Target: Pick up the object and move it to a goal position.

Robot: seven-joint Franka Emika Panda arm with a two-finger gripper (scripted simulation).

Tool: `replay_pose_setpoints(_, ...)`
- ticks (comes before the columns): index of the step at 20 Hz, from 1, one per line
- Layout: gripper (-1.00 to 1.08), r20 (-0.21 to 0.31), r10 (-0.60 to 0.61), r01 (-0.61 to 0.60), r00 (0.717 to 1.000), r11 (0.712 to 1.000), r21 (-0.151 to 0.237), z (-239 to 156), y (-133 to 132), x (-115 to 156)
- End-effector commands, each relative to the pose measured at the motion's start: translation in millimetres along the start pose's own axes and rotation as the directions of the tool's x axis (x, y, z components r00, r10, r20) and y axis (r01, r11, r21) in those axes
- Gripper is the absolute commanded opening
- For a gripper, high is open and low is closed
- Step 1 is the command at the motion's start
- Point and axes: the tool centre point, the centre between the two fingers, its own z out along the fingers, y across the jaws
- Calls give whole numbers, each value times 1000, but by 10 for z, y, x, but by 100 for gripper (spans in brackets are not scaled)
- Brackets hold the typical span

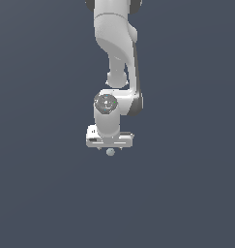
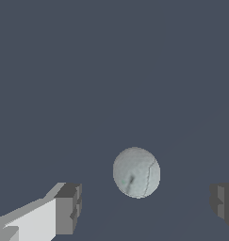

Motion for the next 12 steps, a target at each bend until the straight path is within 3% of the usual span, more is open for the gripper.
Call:
replay_pose_setpoints(1, 100, 1, 0, 0, 1000, 1000, 0, 96, 0, -7)
replay_pose_setpoints(12, 100, 1, 0, 0, 1000, 1000, 0, 442, 0, -1)
